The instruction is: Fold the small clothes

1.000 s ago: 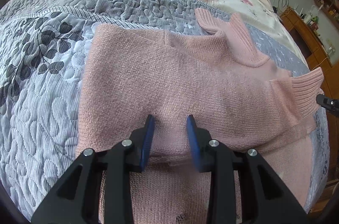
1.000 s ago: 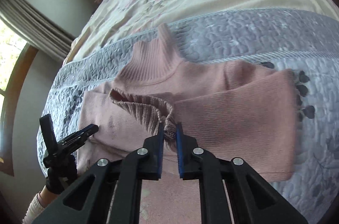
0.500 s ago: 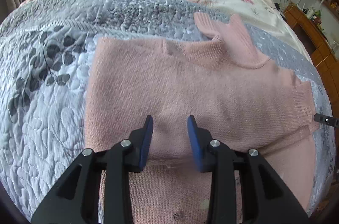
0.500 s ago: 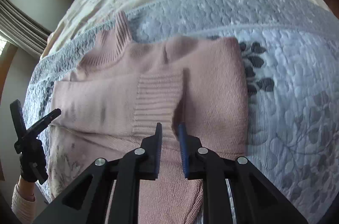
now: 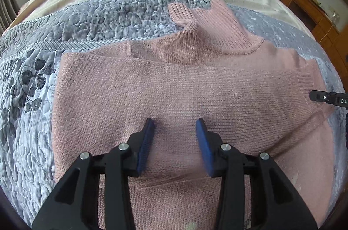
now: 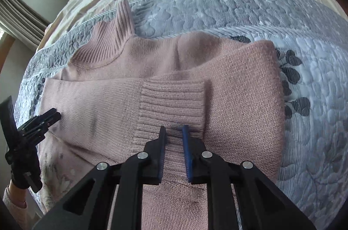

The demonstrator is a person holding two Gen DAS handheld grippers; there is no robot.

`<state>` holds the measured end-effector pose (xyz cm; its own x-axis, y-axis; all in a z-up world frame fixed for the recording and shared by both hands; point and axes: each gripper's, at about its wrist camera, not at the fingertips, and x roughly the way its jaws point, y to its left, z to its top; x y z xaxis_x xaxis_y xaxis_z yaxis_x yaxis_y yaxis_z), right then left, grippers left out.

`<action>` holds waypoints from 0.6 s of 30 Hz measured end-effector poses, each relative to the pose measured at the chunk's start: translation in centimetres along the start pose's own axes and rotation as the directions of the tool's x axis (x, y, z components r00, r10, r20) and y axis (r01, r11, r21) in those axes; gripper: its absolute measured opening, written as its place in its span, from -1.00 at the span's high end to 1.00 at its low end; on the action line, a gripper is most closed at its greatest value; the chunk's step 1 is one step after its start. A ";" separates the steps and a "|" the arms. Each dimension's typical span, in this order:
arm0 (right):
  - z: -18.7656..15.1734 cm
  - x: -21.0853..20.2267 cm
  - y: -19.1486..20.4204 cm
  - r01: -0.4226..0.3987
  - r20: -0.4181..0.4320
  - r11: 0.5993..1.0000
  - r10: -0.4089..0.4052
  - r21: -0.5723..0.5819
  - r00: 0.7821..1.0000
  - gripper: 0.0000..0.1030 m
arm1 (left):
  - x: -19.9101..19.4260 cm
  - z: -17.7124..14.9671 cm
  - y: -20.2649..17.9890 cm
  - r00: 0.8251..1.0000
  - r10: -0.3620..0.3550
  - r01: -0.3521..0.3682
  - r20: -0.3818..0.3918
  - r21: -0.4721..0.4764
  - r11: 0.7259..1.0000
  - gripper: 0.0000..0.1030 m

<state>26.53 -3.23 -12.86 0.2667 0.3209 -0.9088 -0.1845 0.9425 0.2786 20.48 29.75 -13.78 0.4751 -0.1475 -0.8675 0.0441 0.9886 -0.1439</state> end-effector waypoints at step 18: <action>14.4 3.1 6.2 -0.129 0.042 0.990 0.132 -0.064 0.990 -0.02 | 3.0 13.0 2.0 0.991 -0.131 0.129 0.001 -0.184 0.975 -0.01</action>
<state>39.81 4.96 -9.46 0.2800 0.4459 -0.8502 -0.2772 0.8854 0.3730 33.39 31.67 -10.46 0.4659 -0.2756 -0.8408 -0.0572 0.9389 -0.3394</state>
